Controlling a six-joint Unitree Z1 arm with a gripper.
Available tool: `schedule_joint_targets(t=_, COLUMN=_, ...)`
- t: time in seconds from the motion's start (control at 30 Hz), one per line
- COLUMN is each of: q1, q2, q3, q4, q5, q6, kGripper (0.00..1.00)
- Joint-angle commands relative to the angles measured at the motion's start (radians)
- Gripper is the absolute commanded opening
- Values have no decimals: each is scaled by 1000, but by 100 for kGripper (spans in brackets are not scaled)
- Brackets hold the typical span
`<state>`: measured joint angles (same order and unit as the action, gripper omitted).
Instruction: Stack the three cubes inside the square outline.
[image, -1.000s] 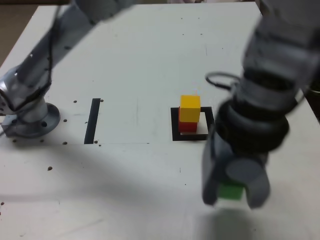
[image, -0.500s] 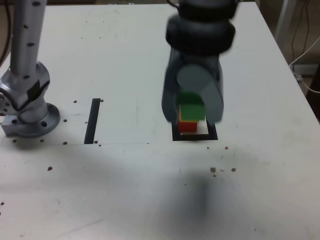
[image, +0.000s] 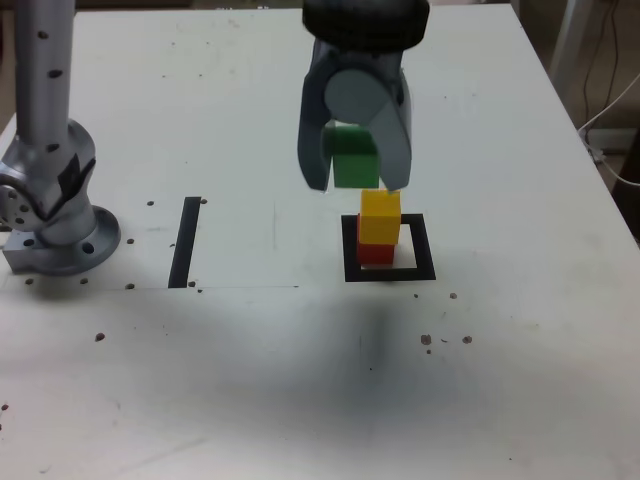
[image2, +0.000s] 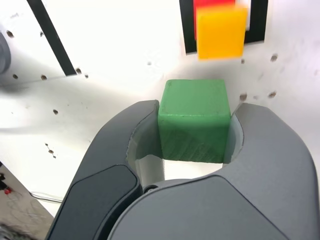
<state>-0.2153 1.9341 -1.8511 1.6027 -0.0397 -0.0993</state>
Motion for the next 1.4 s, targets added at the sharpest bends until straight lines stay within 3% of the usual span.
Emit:
schedule_joint_targets(t=0.0, q1=18, q2=-4, q3=5, q4=26, q5=2, q6=17, kGripper=29)
schedule_joint_targets(t=0.43, q1=99, q2=49, q3=-5, q4=11, q5=-7, q6=92, kGripper=29)
schedule_joint_targets(t=1.37, q1=108, q2=139, q3=-22, q4=-21, q5=-29, q6=121, kGripper=30)
